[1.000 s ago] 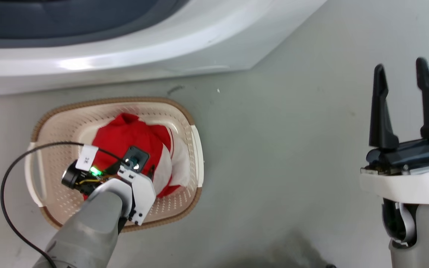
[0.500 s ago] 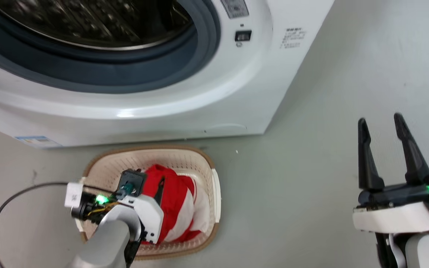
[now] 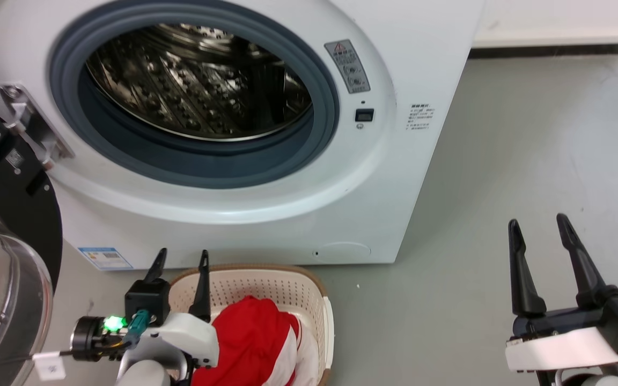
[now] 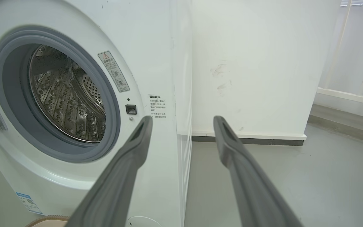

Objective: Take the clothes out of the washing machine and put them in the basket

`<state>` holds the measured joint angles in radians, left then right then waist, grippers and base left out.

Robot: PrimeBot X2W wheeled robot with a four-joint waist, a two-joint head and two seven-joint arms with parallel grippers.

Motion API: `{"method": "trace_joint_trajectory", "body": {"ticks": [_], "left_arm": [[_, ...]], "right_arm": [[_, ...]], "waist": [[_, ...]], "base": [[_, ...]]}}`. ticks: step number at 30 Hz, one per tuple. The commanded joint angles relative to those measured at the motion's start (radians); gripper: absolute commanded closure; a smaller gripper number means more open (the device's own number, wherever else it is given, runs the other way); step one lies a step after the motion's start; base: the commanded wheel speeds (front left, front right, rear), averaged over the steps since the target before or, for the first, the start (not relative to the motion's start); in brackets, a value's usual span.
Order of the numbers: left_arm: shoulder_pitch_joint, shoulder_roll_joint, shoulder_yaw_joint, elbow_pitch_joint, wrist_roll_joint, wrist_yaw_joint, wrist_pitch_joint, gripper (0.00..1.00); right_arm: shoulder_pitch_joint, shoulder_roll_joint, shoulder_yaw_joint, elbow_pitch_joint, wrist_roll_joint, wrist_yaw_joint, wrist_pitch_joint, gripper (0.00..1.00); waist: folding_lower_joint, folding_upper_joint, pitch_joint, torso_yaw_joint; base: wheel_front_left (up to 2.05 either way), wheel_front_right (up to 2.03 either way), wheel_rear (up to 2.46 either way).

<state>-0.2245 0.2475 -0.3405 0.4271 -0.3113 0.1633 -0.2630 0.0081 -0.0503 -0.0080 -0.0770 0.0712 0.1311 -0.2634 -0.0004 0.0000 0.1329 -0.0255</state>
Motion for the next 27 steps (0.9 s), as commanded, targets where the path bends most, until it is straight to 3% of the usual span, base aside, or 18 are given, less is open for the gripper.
{"method": "trace_joint_trajectory", "body": {"ticks": [1,7,14,27], "left_arm": [[0.022,-0.002,0.017,-0.026,0.016,0.006,-0.003,0.00],[0.128,-0.027,0.124,-0.193,0.100,0.024,-0.003,0.00],[0.219,-0.074,0.217,-0.343,0.174,0.014,-0.003,0.00],[0.310,-0.145,0.319,-0.413,0.253,-0.029,-0.003,0.00]], "right_arm": [[0.019,0.000,-0.001,0.003,0.001,-0.001,-0.002,0.00],[0.058,0.000,0.001,0.007,-0.003,-0.001,-0.002,0.00],[0.082,0.000,-0.007,0.006,-0.009,-0.001,-0.002,0.00],[0.108,0.000,-0.023,0.009,0.000,-0.001,-0.002,0.00]], "waist": [[0.0004,0.0000,-0.033,0.003],[0.0004,0.0000,-0.090,0.003],[0.0004,0.0000,-0.117,-0.003],[0.0004,0.0000,-0.144,-0.008]], "base": [[0.00,0.00,0.00],[0.00,0.00,0.00],[0.00,0.00,0.00],[0.00,0.00,0.00]]}}
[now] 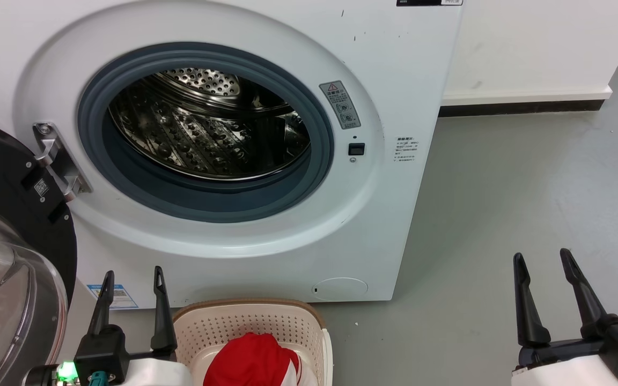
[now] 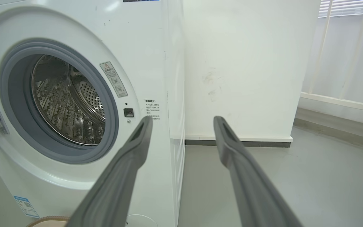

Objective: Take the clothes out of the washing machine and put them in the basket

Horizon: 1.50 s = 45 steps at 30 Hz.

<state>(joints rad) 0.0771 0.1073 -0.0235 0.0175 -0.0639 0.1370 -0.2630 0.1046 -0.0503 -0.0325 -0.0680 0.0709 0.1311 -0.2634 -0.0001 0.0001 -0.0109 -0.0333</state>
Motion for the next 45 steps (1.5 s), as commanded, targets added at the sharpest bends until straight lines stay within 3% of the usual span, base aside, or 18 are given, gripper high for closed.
{"method": "trace_joint_trajectory", "body": {"ticks": [1,23,24,29,45], "left_arm": [[0.012,-0.008,0.007,-0.003,0.008,-0.005,-0.003,0.00],[0.008,-0.039,0.055,0.018,0.036,-0.067,-0.003,0.00],[0.007,-0.037,0.056,0.017,0.033,-0.067,0.000,1.00],[0.020,-0.047,0.056,0.065,0.026,-0.068,0.009,1.00],[-0.026,-0.049,0.076,0.100,-0.305,-0.110,0.088,1.00]], "right_arm": [[0.013,0.000,0.002,0.001,0.001,-0.001,-0.002,0.00],[0.005,0.000,0.015,0.004,0.011,-0.001,-0.002,0.00],[0.003,0.000,0.014,0.005,0.009,0.000,0.000,1.00],[0.008,0.001,0.017,0.048,0.016,0.000,0.002,1.00],[-0.040,-0.020,0.022,0.100,0.360,0.000,0.060,1.00]], "waist": [[0.0001,-0.0001,-0.001,-0.001],[0.0001,-0.0001,0.000,0.001],[0.0001,-0.0001,0.000,0.001],[0.0001,-0.0001,0.001,0.001],[0.0001,-0.0001,0.002,0.005]], "base": [[0.00,0.00,0.00],[0.00,0.00,0.00],[0.00,0.00,0.00],[0.00,0.00,0.00],[0.00,0.00,0.00]]}}
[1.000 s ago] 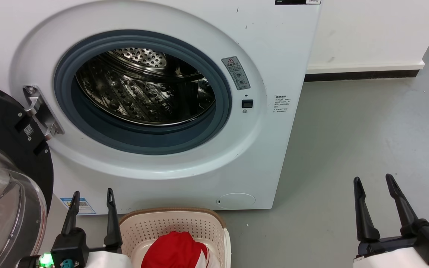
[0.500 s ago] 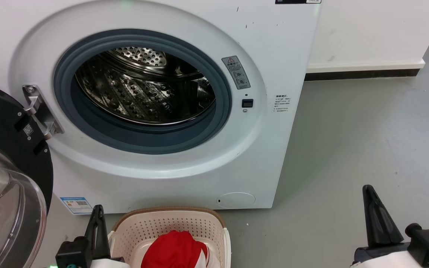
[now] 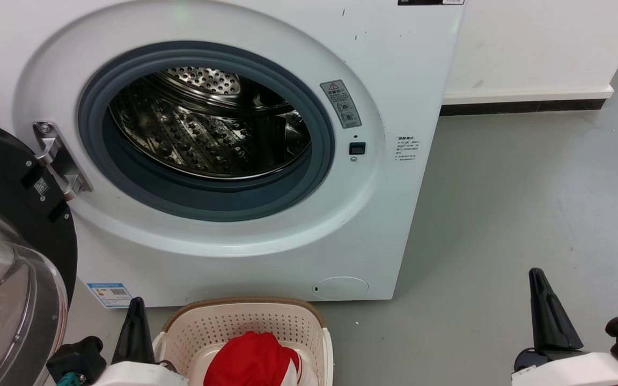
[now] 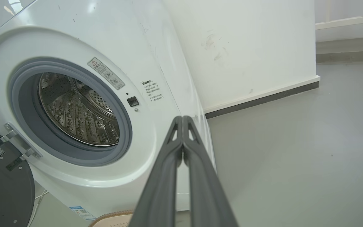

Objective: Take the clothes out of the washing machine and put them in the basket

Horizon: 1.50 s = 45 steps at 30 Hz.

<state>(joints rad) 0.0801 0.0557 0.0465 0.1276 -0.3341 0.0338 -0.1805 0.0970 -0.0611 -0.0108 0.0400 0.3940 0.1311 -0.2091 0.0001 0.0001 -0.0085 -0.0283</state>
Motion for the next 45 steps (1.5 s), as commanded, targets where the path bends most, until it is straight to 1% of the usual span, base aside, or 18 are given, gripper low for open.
{"method": "trace_joint_trajectory", "body": {"ticks": [1,12,13,15,16,29,45], "left_arm": [[-0.031,0.002,0.006,-0.009,-0.053,-0.009,0.010,1.00],[-0.057,0.001,0.015,0.009,-0.246,-0.034,0.053,1.00],[-0.057,0.001,0.015,0.009,-0.246,-0.034,0.053,1.00],[-0.064,0.001,0.017,0.014,-0.294,-0.040,0.065,1.00],[-0.064,0.001,0.017,0.014,-0.294,-0.040,0.065,1.00],[-0.089,0.000,0.028,0.034,-0.487,-0.065,0.110,1.00],[-0.119,-0.001,0.039,0.055,-0.692,-0.091,0.159,1.00]], "right_arm": [[-0.035,-0.010,0.001,-0.004,0.056,0.000,0.009,1.00],[-0.063,-0.018,-0.001,0.027,0.251,0.000,0.046,1.00],[-0.063,-0.018,-0.001,0.027,0.251,0.000,0.046,1.00],[-0.070,-0.019,-0.002,0.035,0.300,0.000,0.056,1.00],[-0.070,-0.019,-0.002,0.035,0.300,0.000,0.056,1.00],[-0.097,-0.024,-0.008,0.067,0.492,0.000,0.097,1.00],[-0.128,-0.027,-0.018,0.102,0.692,0.000,0.144,1.00]], "waist": [[0.0000,-0.0001,0.000,0.000],[0.0000,-0.0001,0.001,0.003],[0.0000,-0.0001,0.001,0.003],[0.0000,-0.0001,0.002,0.004],[0.0000,-0.0001,0.002,0.004],[0.0000,-0.0001,0.003,0.007],[0.0000,-0.0001,0.005,0.012]], "base": [[0.00,0.00,0.00],[0.00,0.00,0.00],[0.00,0.00,0.00],[0.00,0.00,0.00],[0.00,0.00,0.00],[0.00,0.00,0.00],[0.00,0.00,0.00]]}}
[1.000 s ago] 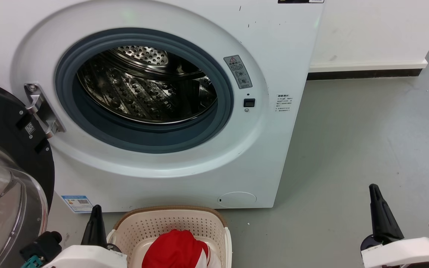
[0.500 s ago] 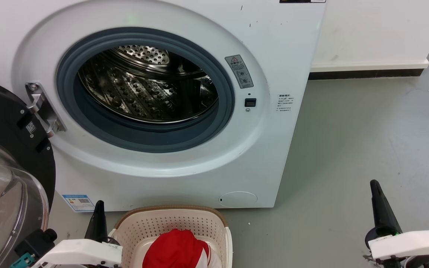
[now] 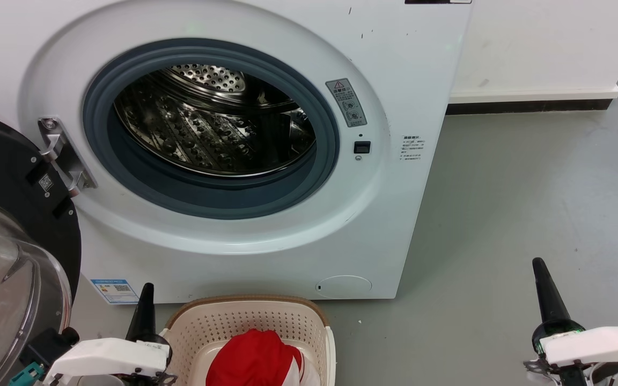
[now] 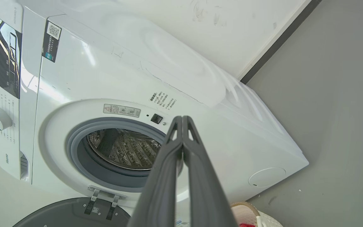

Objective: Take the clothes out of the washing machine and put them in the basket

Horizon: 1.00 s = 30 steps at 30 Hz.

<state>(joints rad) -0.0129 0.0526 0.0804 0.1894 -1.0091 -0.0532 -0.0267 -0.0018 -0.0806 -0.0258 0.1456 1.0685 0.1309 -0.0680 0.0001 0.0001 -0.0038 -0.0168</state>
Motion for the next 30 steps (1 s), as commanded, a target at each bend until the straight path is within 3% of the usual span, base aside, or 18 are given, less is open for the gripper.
{"method": "trace_joint_trajectory", "body": {"ticks": [1,30], "left_arm": [[-0.027,0.002,0.006,-0.005,-0.029,-0.006,0.007,1.00],[-0.067,-0.001,0.021,0.027,-0.330,-0.046,0.079,1.00]], "right_arm": [[-0.031,-0.007,-0.004,-0.002,0.029,0.000,0.006,1.00],[-0.071,-0.005,-0.025,0.051,0.319,0.000,0.080,1.00]], "waist": [[-0.0001,-0.0001,0.000,0.000],[-0.0001,-0.0001,0.003,0.008]], "base": [[0.00,0.00,0.00],[0.00,0.00,0.00]]}}
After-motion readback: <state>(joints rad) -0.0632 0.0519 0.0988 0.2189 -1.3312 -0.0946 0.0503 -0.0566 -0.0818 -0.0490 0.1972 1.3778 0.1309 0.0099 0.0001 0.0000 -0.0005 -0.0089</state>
